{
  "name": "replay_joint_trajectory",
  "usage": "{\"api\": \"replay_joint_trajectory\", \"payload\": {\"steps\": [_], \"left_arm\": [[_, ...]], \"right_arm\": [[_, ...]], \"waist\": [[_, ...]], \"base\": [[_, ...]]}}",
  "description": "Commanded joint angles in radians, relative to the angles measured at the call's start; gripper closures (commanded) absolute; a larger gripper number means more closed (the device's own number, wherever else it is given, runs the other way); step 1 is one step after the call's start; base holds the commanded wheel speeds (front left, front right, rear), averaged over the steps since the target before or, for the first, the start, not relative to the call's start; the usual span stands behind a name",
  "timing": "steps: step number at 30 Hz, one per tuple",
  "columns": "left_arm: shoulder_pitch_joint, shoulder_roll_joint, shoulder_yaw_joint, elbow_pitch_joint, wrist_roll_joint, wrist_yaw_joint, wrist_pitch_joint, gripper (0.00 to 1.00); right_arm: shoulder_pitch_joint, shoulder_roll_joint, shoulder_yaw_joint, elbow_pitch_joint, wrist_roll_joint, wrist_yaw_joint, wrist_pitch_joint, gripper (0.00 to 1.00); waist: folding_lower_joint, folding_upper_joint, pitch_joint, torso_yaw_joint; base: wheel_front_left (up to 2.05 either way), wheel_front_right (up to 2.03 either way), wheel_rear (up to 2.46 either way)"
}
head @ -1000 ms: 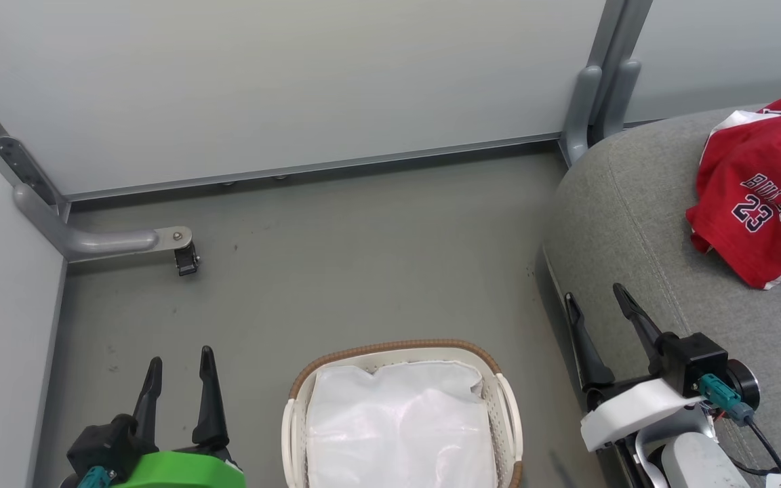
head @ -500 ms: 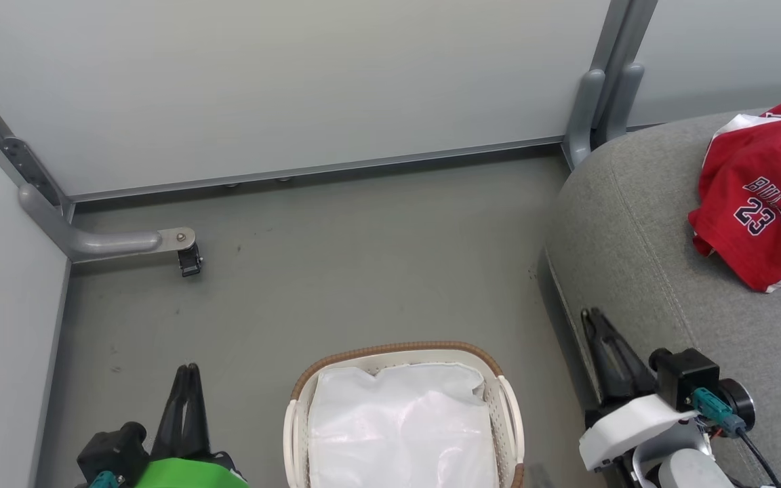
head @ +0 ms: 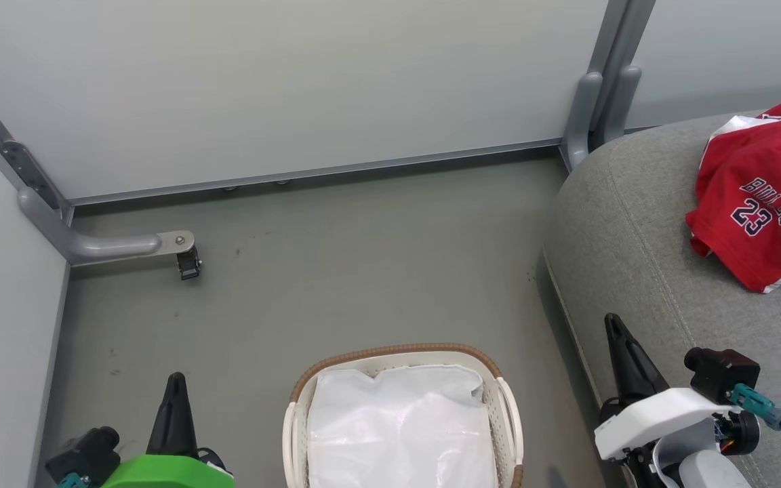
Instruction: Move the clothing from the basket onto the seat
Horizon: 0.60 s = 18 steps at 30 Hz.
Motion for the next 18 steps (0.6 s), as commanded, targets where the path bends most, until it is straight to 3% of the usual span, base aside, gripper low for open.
{"api": "replay_joint_trajectory", "payload": {"steps": [1, 18], "left_arm": [[-0.031, 0.006, 0.010, -0.015, -0.042, -0.006, 0.011, 1.00], [-0.060, 0.009, 0.043, -0.016, -0.273, -0.020, 0.078, 1.00]], "right_arm": [[-0.014, -0.009, -0.007, -0.017, 0.049, 0.000, 0.009, 1.00], [-0.016, -0.019, -0.038, -0.022, 0.325, 0.000, 0.070, 1.00]], "waist": [[0.0000, 0.0000, -0.001, 0.000], [0.0000, 0.0000, -0.008, -0.005]], "base": [[0.00, 0.00, 0.00], [0.00, 0.00, 0.00]]}}
